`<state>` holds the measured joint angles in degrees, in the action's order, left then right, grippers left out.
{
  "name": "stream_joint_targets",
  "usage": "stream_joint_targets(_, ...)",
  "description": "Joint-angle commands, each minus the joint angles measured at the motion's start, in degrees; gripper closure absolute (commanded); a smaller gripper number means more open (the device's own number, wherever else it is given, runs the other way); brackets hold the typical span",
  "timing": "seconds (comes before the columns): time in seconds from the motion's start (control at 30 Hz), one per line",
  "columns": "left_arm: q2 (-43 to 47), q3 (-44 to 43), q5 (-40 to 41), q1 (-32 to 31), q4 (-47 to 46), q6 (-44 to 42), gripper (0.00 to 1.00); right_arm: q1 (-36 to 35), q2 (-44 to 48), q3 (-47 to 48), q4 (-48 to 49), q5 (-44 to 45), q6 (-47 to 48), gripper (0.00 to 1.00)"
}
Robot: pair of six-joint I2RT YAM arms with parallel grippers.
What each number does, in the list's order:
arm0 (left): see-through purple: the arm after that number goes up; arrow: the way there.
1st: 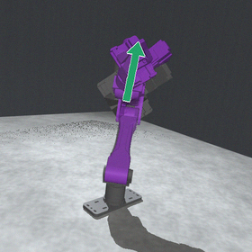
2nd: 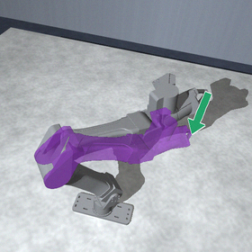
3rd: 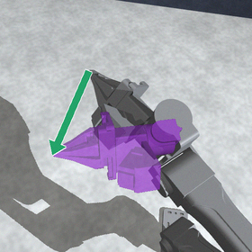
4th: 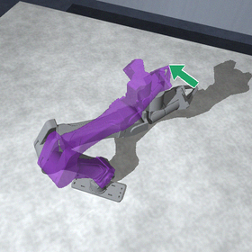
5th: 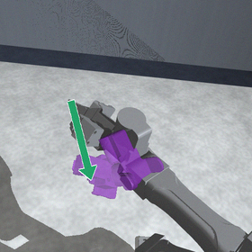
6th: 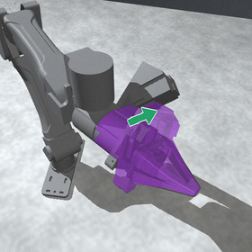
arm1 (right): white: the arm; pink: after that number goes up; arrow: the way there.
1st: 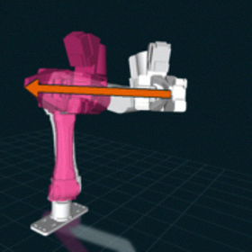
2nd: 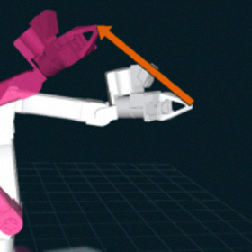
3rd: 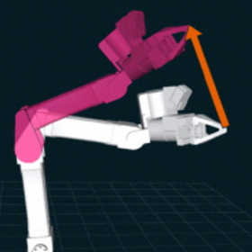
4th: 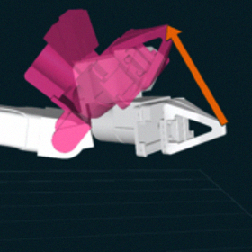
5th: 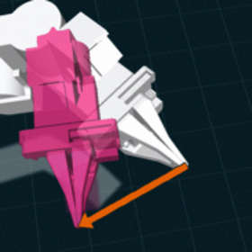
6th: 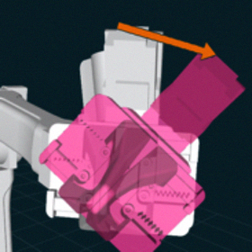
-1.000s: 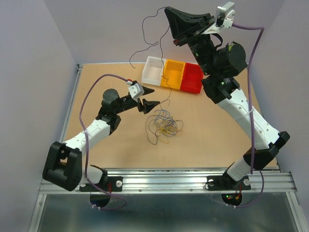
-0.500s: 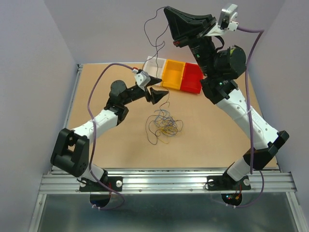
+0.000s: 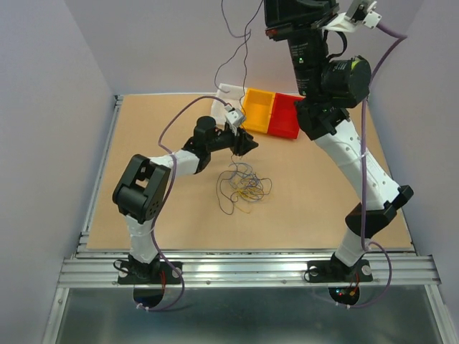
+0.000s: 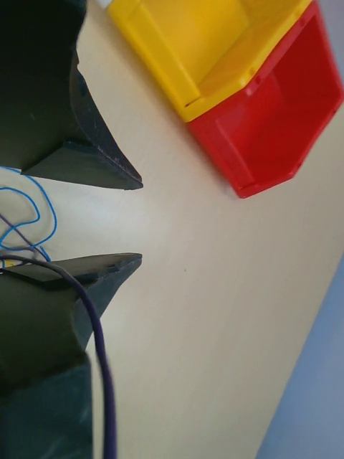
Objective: Untangle the cables
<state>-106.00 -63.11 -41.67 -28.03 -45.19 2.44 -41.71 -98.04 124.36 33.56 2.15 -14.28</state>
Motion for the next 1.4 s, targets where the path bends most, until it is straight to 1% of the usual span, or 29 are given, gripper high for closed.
stream_joint_targets(0.0,-1.32,-3.42,1.85,-3.87,5.98,-6.72,0.50,-0.47,-1.36,11.42,4.14,10.82,-0.23,0.99)
stream_joint_targets(0.07,-1.49,-3.16,3.25,-4.93,8.44,-7.97,0.51,-0.47,-2.59,15.02,4.14,13.30,2.57,0.99)
stream_joint_targets(0.17,-1.32,-3.60,6.07,-5.02,11.87,-9.46,0.52,-0.47,-0.32,13.82,4.14,15.77,6.45,0.99)
stream_joint_targets(0.23,-1.14,-3.34,8.44,-4.93,13.02,-9.82,0.53,-0.47,2.31,7.94,4.41,16.57,7.86,0.99)
stream_joint_targets(0.3,-1.06,-3.42,9.67,-4.66,13.72,-9.47,0.53,-0.47,5.57,1.71,6.78,17.09,9.97,0.99)
stream_joint_targets(0.4,-0.10,-3.60,10.29,-3.96,13.72,-8.77,0.52,-0.47,7.86,-2.70,7.48,17.97,13.48,0.99)
stream_joint_targets(0.43,0.35,-3.51,10.64,-3.70,13.64,-8.33,0.52,-0.39,8.30,-5.59,8.18,18.32,13.75,0.99)
stream_joint_targets(0.47,0.87,-3.34,10.73,-3.52,13.55,-7.98,0.51,-0.39,8.74,-6.57,8.36,18.67,16.71,0.99)
stream_joint_targets(0.57,2.72,-2.89,10.38,-1.33,13.02,-6.31,0.48,-0.39,8.57,-9.04,8.36,20.43,19.55,0.99)
stream_joint_targets(0.67,4.13,-2.37,8.19,2.36,12.15,-2.71,0.46,1.36,7.87,-10.79,8.45,21.84,21.31,0.99)
stream_joint_targets(0.7,4.91,-1.84,7.23,3.24,11.71,-0.70,0.46,2.07,7.43,-11.24,8.45,22.54,21.23,0.99)
stream_joint_targets(0.83,7.72,0.35,6.34,7.54,8.55,1.34,0.44,7.07,6.55,-14.22,8.45,22.72,17.46,0.99)
stream_joint_targets(0.9,8.96,1.50,6.60,8.25,7.84,1.61,0.44,11.20,6.11,-15.71,8.36,21.76,12.63,0.99)
stream_joint_targets(0.97,10.54,2.11,6.95,8.69,7.05,1.69,0.43,14.45,4.88,-16.16,7.93,21.32,9.21,0.99)
stream_joint_targets(1.03,11.51,2.73,7.57,8.70,6.43,1.69,0.42,16.13,3.74,-16.16,7.66,20.96,7.70,0.99)
stream_joint_targets(1.13,11.86,3.26,8.10,9.05,6.08,1.61,0.41,19.21,-0.99,-13.63,6.35,19.73,6.46,0.99)
stream_joint_targets(1.27,11.43,3.17,8.18,9.22,5.99,1.43,0.41,20.79,-4.61,-12.12,5.73,19.64,6.29,0.99)
stream_joint_targets(1.37,10.99,2.99,8.01,9.22,5.90,1.43,0.41,23.42,-7.07,-14.04,5.81,19.38,2.87,0.99)
